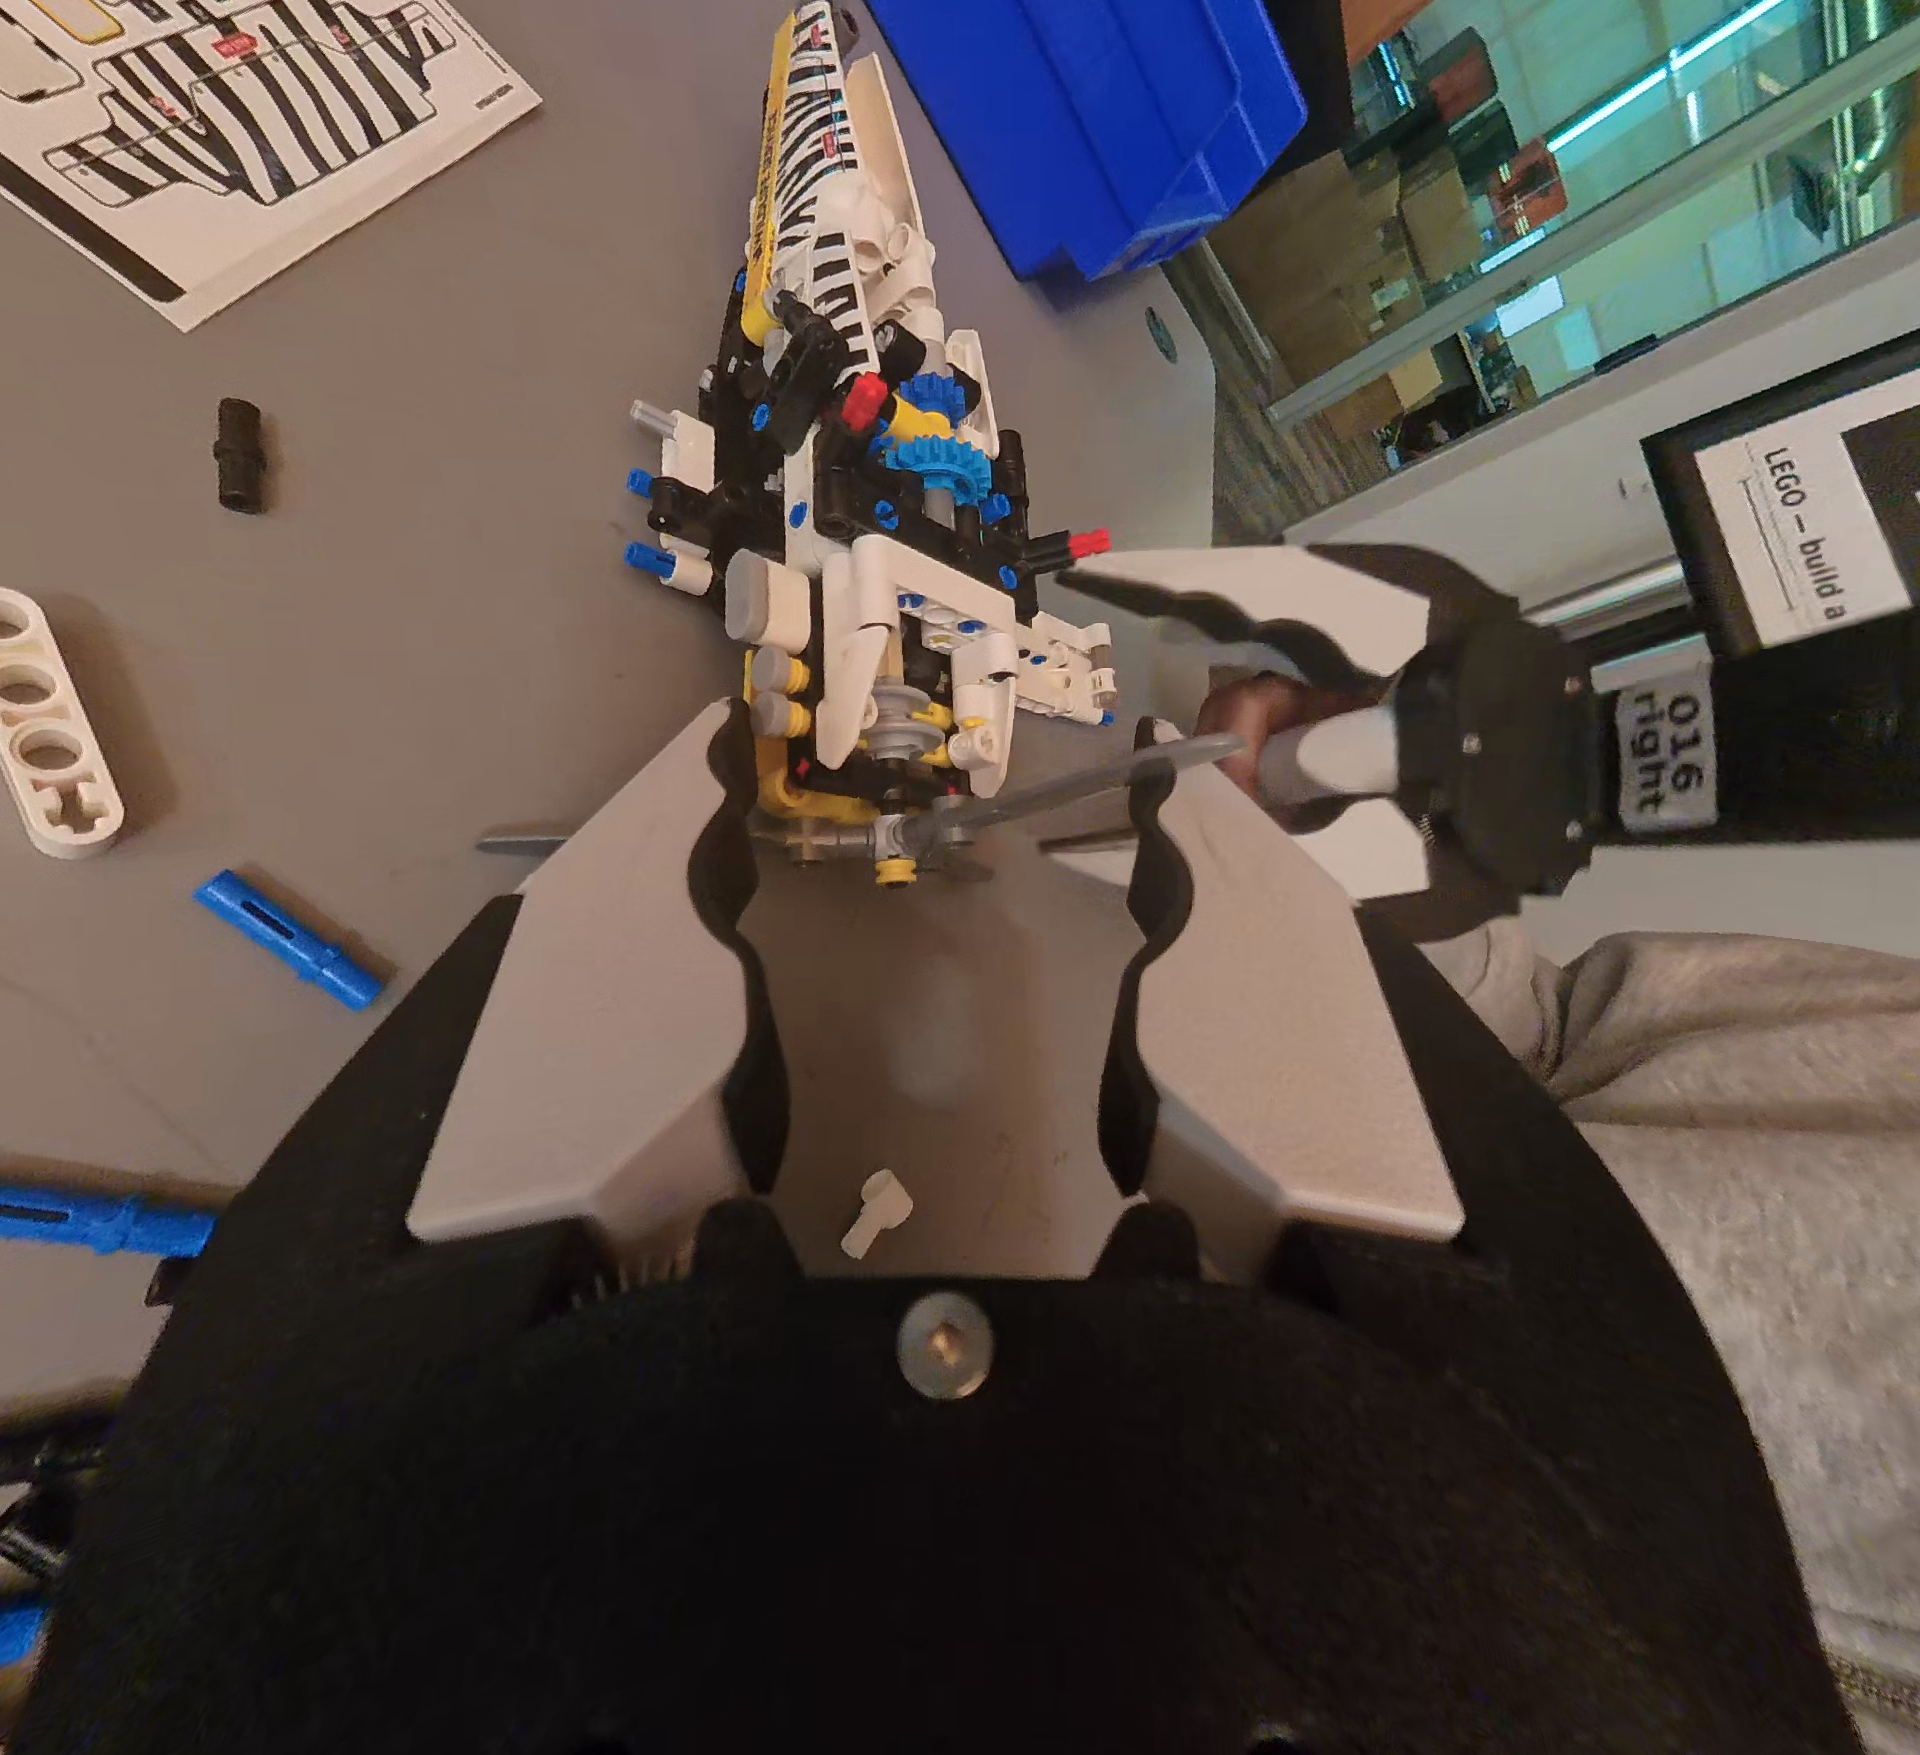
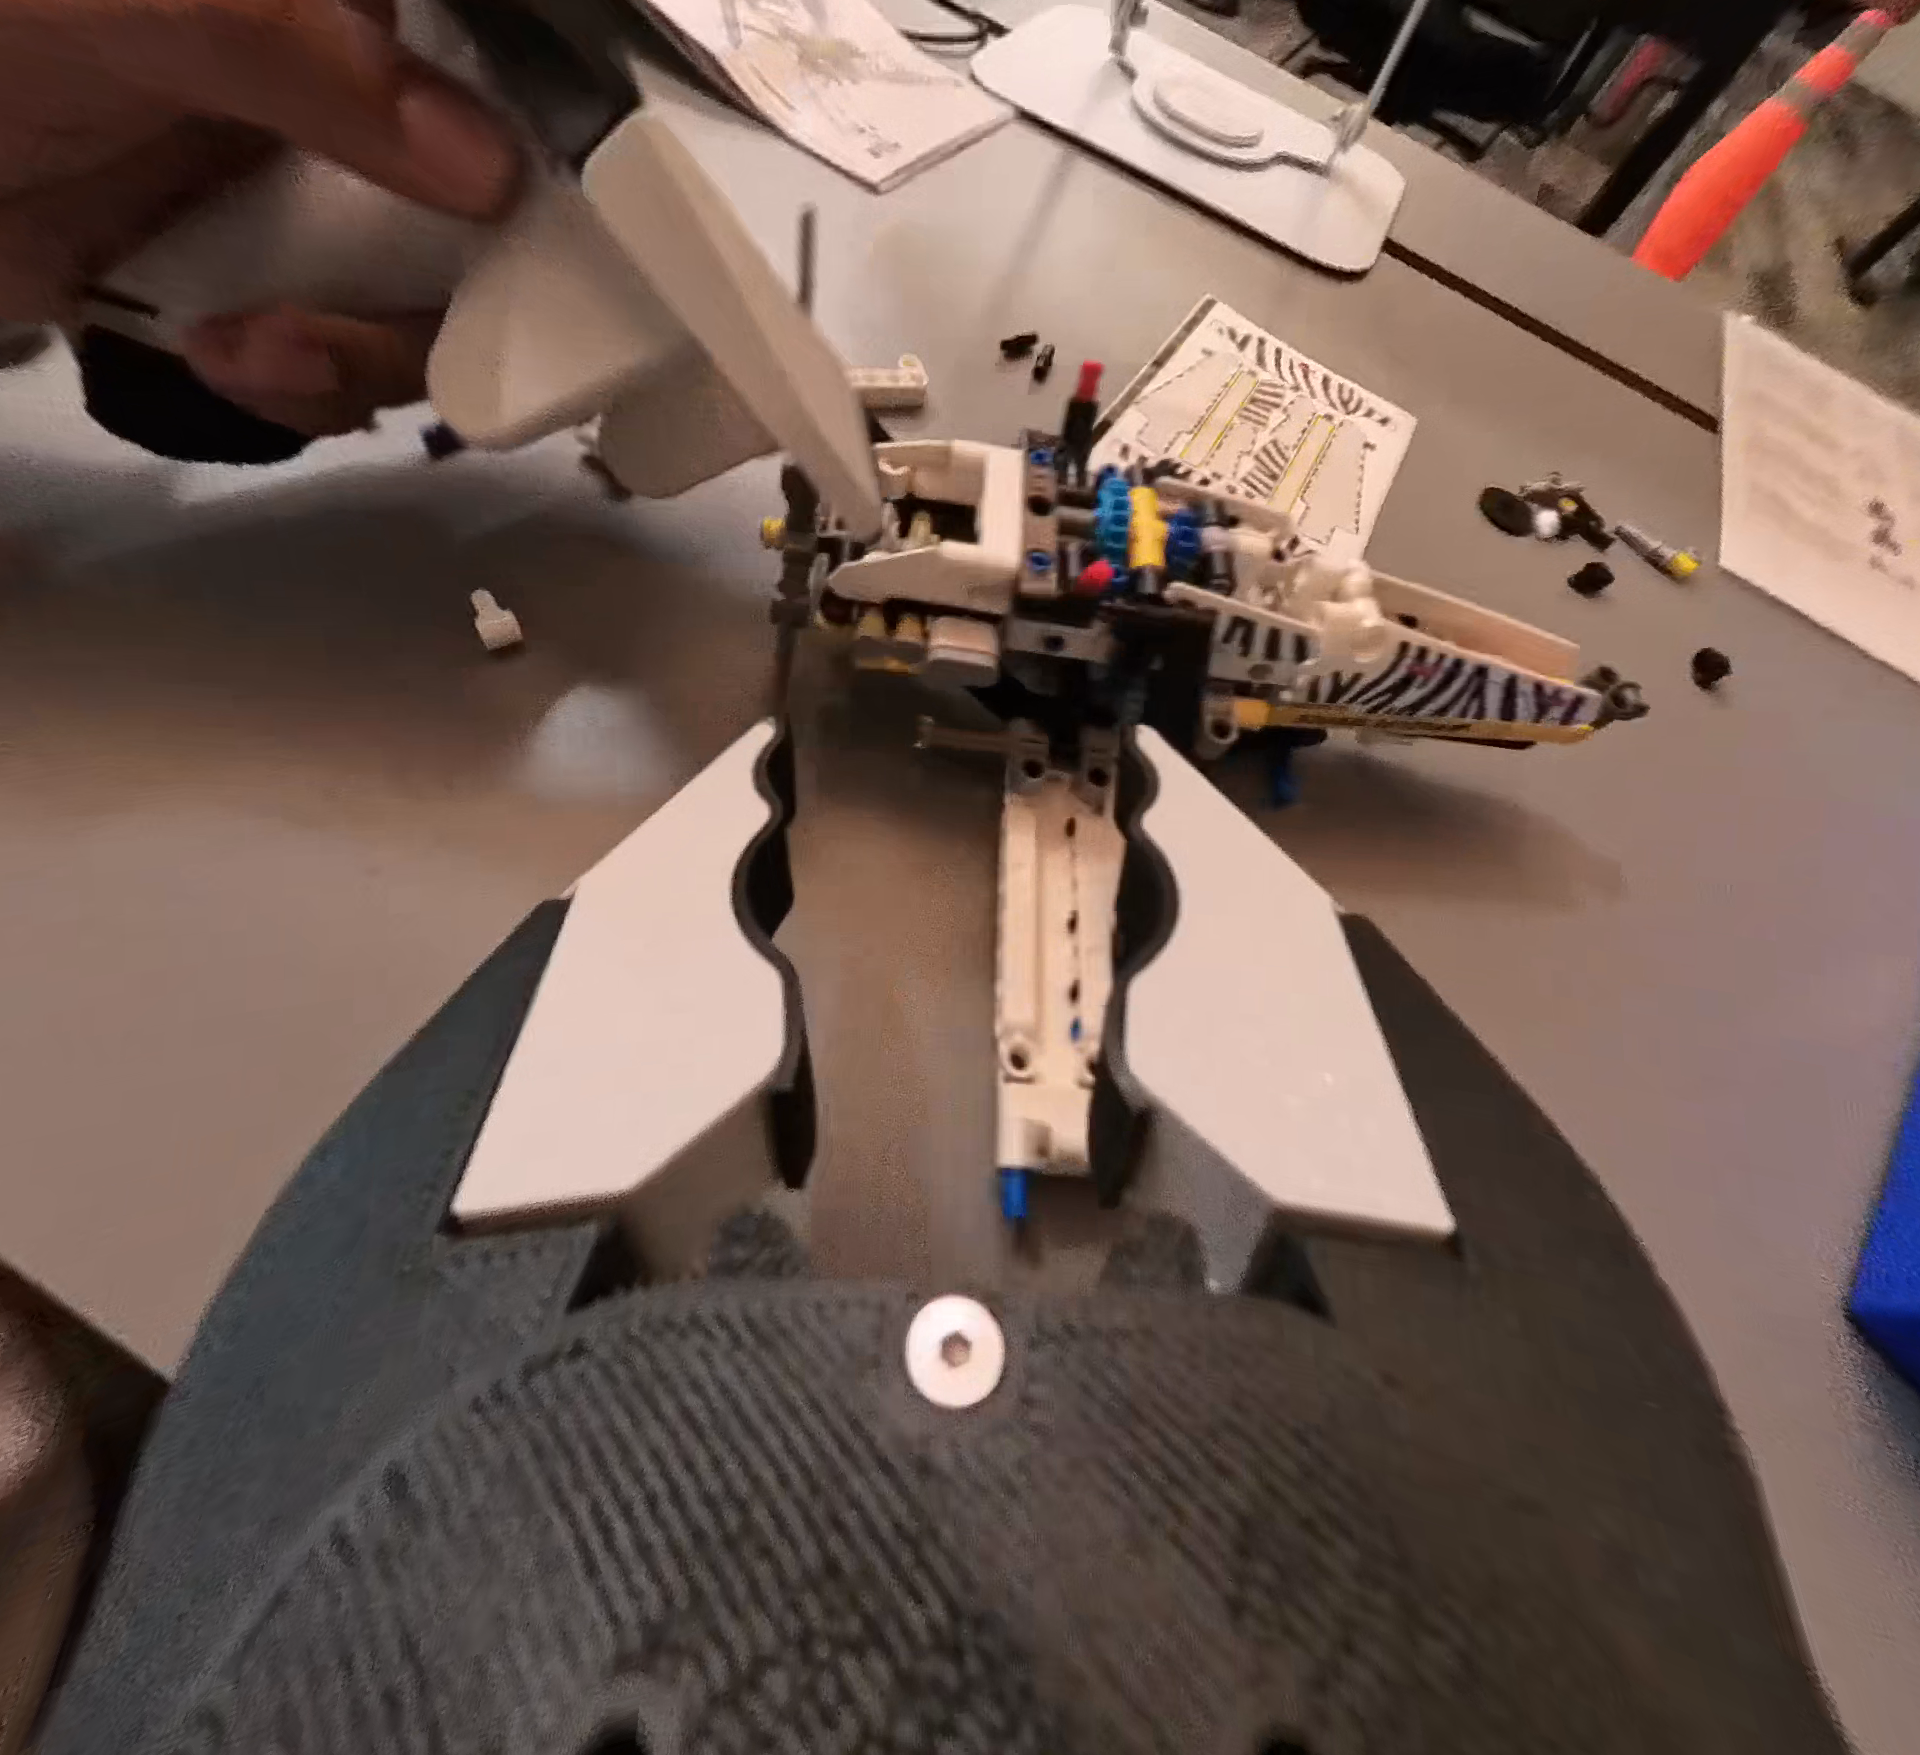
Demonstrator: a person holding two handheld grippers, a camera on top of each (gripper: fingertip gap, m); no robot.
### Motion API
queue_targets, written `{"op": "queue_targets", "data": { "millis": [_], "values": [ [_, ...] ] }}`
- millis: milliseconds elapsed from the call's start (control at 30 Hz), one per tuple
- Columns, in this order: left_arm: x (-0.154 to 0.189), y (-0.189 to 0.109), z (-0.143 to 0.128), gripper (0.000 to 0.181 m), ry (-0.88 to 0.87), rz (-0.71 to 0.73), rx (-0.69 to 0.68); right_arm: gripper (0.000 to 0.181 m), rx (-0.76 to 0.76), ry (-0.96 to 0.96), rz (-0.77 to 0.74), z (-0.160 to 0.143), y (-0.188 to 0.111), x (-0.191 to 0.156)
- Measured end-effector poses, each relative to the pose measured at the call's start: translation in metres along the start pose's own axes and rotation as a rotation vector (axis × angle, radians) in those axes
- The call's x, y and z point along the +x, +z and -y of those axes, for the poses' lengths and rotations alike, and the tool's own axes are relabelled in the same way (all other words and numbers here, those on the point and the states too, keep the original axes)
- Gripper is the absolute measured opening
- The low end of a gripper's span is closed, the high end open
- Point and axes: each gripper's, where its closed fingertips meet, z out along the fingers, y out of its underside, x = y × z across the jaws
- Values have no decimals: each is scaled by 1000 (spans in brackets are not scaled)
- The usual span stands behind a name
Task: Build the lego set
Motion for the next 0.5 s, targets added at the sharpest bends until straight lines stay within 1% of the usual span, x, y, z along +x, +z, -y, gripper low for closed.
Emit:
{"op": "queue_targets", "data": {
  "millis": [67,100,167,267,367,500],
  "values": [
    [0,0,0,71,2,2,0,59,-61,-35,-75,-9,9,2],
    [0,0,0,71,2,2,0,55,-98,-44,-94,-13,14,3],
    [0,0,0,71,2,1,0,54,-151,-44,-98,-19,20,4],
    [0,0,0,71,1,1,0,59,-168,-10,-77,-20,24,4],
    [0,0,0,71,2,0,0,58,-158,7,-71,-17,26,4],
    [0,0,0,71,0,-2,-1,58,-203,-52,-115,-19,32,6]
  ]
}}
